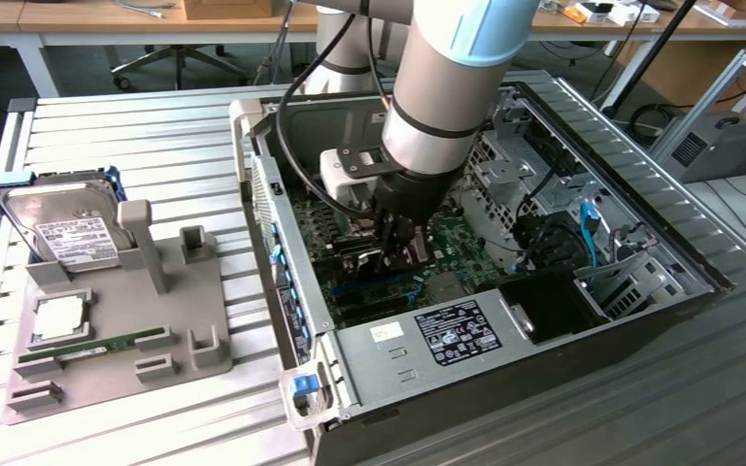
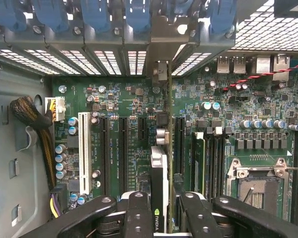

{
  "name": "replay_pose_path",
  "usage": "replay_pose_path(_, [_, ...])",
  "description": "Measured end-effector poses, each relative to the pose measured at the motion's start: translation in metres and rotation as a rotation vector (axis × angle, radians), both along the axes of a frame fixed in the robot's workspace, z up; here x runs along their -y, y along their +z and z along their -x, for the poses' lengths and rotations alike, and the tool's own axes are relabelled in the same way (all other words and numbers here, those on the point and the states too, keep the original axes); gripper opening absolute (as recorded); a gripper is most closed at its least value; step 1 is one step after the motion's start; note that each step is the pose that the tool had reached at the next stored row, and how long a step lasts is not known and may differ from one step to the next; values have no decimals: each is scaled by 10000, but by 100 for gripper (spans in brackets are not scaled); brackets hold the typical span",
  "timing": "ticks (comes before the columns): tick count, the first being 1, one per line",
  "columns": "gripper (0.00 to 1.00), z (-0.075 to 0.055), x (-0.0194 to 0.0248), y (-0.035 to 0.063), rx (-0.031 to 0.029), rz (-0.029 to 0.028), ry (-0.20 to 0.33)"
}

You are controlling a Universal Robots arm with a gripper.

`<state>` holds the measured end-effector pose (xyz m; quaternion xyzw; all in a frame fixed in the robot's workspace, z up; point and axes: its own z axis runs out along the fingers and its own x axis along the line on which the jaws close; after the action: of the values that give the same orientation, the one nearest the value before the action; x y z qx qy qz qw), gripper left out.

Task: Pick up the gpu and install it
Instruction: 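Insert the gpu into the slot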

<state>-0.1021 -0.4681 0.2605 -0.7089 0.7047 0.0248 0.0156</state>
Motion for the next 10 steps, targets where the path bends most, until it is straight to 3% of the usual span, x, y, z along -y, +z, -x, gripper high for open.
replay_pose_path(8, [27, -1, 0, 37, 0, 4, -22])
replay_pose_path(10, [27, -13, -1, 43, 1, 29, -53])
